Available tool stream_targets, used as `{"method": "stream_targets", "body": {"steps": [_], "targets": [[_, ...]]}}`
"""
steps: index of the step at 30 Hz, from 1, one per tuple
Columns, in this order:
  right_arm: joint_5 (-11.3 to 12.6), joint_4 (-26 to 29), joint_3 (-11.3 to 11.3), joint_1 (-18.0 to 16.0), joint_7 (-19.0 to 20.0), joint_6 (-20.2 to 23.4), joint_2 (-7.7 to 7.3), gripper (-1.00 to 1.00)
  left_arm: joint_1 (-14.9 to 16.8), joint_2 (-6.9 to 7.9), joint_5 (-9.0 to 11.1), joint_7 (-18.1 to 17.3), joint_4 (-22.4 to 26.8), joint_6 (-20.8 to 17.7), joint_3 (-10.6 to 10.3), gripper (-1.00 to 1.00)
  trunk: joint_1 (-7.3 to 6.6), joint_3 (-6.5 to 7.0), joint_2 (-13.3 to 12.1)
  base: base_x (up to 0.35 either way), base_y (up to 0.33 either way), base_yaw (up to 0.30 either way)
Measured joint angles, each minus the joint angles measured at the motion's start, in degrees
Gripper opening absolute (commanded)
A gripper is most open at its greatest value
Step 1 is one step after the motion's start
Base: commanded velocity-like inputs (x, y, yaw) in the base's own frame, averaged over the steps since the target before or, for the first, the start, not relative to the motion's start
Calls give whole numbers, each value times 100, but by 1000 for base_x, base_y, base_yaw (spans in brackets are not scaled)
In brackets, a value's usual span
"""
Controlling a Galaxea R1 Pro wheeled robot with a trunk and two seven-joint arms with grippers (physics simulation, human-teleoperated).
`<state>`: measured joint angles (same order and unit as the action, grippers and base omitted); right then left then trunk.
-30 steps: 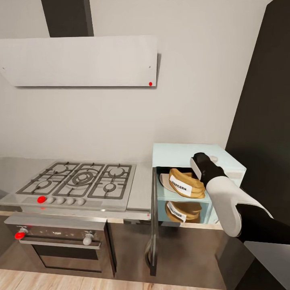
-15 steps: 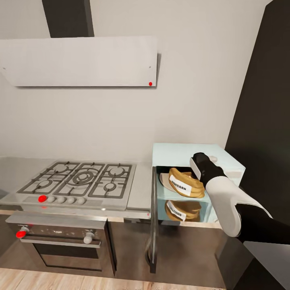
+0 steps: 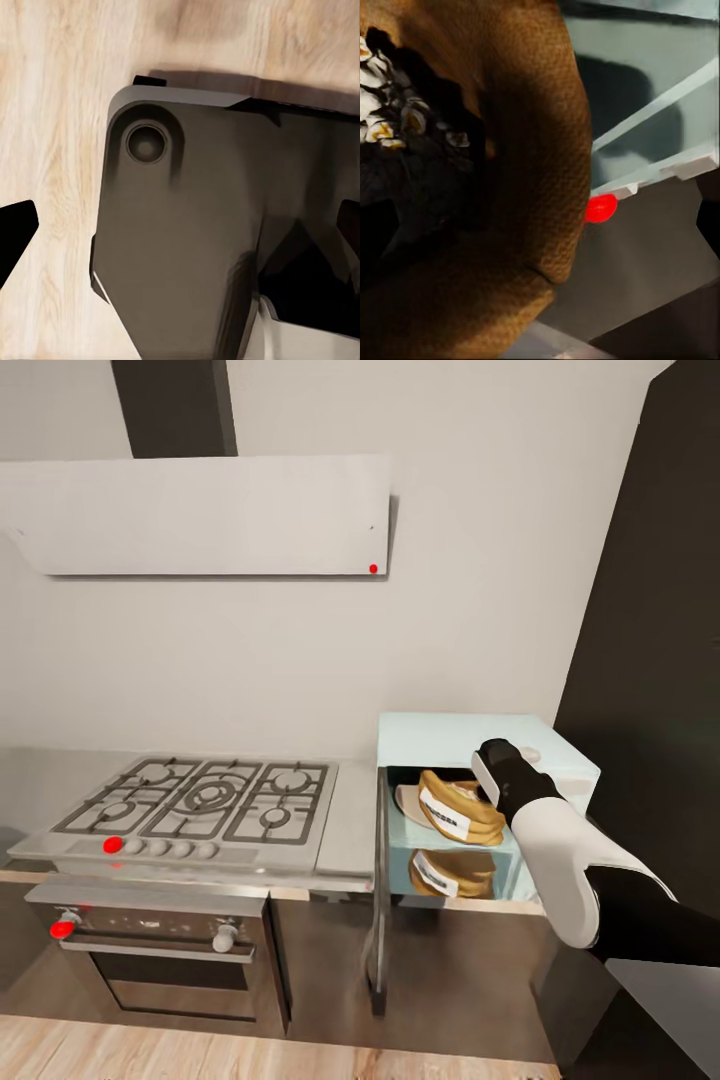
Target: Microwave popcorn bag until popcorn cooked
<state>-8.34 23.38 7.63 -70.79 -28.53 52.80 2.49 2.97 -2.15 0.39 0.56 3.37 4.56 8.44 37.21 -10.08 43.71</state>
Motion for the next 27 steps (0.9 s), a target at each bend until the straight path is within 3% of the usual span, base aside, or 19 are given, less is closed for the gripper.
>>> {"method": "stream_targets", "body": {"steps": [27], "targets": [[27, 100, 36, -186, 7, 278, 25, 100, 4, 6, 1, 0, 1, 0, 0, 100, -2, 0, 0, -3, 0, 0]]}}
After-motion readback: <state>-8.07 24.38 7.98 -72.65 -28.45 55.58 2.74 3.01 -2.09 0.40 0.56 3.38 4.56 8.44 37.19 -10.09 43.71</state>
